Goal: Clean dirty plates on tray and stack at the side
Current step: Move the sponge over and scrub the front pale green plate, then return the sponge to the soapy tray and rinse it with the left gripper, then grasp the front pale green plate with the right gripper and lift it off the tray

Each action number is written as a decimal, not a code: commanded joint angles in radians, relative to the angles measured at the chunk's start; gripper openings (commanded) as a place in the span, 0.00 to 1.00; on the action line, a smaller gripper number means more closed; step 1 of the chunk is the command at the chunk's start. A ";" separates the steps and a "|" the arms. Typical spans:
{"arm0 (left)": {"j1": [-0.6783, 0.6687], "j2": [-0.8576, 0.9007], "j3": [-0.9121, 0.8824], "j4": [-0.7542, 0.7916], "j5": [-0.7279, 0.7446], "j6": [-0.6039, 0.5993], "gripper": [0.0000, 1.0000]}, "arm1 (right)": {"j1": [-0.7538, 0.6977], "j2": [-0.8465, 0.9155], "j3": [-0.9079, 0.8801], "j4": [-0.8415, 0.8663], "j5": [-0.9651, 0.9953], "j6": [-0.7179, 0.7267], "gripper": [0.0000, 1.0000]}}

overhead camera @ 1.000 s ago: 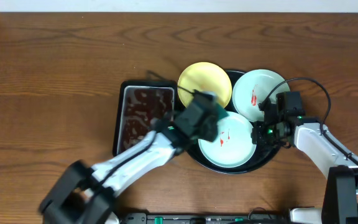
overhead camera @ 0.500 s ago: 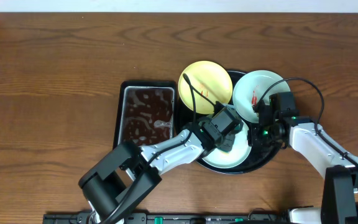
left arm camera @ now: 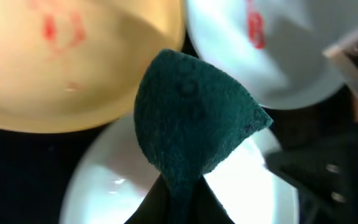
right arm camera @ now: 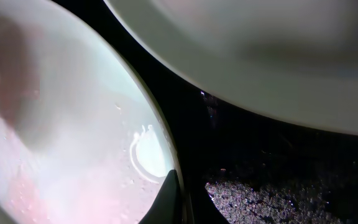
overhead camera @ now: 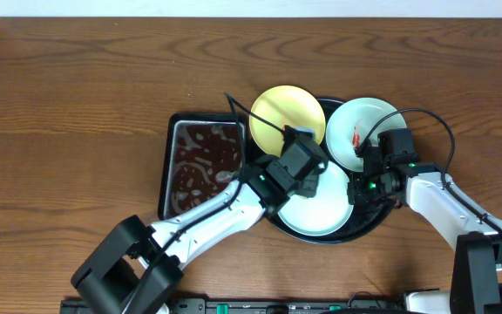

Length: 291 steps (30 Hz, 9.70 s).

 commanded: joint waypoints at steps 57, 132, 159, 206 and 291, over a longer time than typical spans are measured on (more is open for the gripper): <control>0.515 0.010 -0.023 -0.405 -0.003 0.108 0.61 | 0.004 0.002 0.007 0.002 0.026 0.008 0.01; 0.515 -0.039 -0.132 -0.346 -0.014 0.068 0.77 | 0.004 0.002 0.007 0.001 0.029 0.008 0.02; 0.517 -0.095 -0.065 -0.435 -0.089 0.111 0.77 | 0.004 0.002 0.007 -0.001 0.033 0.007 0.02; 0.517 -0.050 -0.072 -0.500 0.027 0.142 0.70 | 0.004 0.002 0.007 -0.002 0.037 0.007 0.05; 0.513 -0.007 -0.132 -0.348 0.005 0.058 0.56 | 0.525 -0.476 0.022 0.039 1.067 -0.166 0.01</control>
